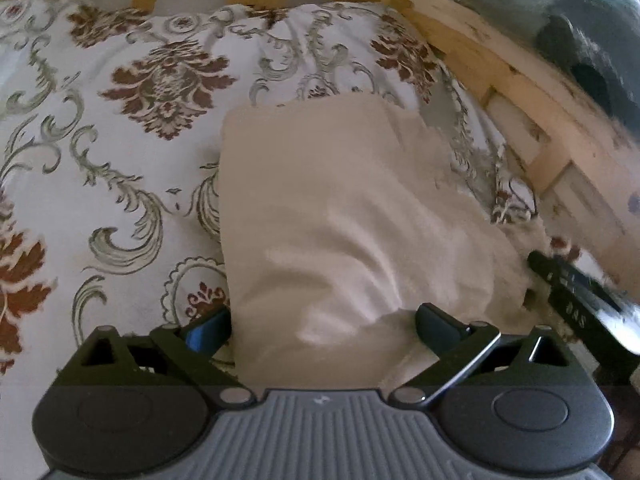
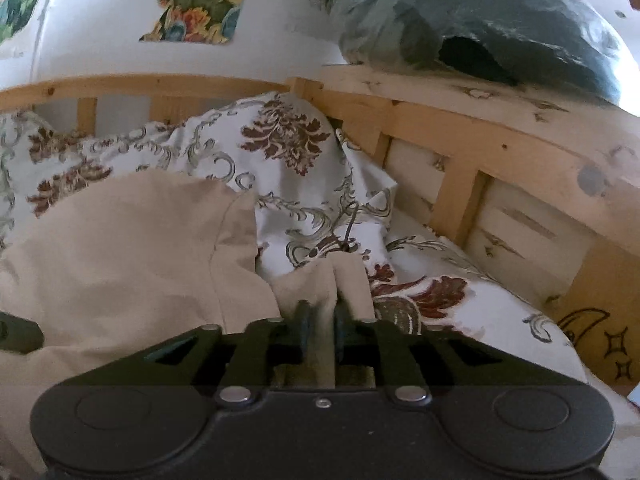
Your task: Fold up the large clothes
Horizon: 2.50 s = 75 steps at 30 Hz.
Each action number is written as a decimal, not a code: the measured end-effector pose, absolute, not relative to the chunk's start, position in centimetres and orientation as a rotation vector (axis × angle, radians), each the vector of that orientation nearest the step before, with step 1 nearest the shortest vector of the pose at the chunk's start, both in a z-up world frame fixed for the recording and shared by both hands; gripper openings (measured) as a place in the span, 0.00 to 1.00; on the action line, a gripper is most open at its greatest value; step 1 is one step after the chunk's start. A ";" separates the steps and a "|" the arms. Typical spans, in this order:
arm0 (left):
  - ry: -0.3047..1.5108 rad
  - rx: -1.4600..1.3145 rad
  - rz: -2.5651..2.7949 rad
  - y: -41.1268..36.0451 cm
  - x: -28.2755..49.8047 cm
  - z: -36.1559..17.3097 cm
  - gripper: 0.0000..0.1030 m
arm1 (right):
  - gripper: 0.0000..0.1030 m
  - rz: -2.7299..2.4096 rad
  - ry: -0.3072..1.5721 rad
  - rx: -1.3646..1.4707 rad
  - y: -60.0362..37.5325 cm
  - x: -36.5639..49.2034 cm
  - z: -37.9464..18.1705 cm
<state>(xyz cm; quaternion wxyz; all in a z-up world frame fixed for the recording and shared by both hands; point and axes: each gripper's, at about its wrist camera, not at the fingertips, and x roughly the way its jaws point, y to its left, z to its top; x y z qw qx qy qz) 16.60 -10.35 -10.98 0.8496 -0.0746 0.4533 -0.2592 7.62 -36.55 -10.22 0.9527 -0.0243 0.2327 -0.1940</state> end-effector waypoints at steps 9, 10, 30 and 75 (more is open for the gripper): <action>0.959 -0.278 -0.446 -7.6 15.1 -8.6 0.98 | 0.98 -0.378 0.397 0.157 -38.3 5.6 -8.9; 0.954 -0.265 -0.430 -7.5 14.7 -8.3 0.98 | 0.98 -0.378 0.399 0.176 -38.5 5.5 -8.9; 0.930 -0.079 -0.504 -7.0 15.8 -8.4 1.00 | 0.99 -0.304 0.565 0.429 -40.1 6.3 -10.8; 1.080 -0.387 -0.787 -4.8 21.3 -14.4 1.00 | 0.99 -0.307 0.597 0.400 -39.1 7.4 -11.7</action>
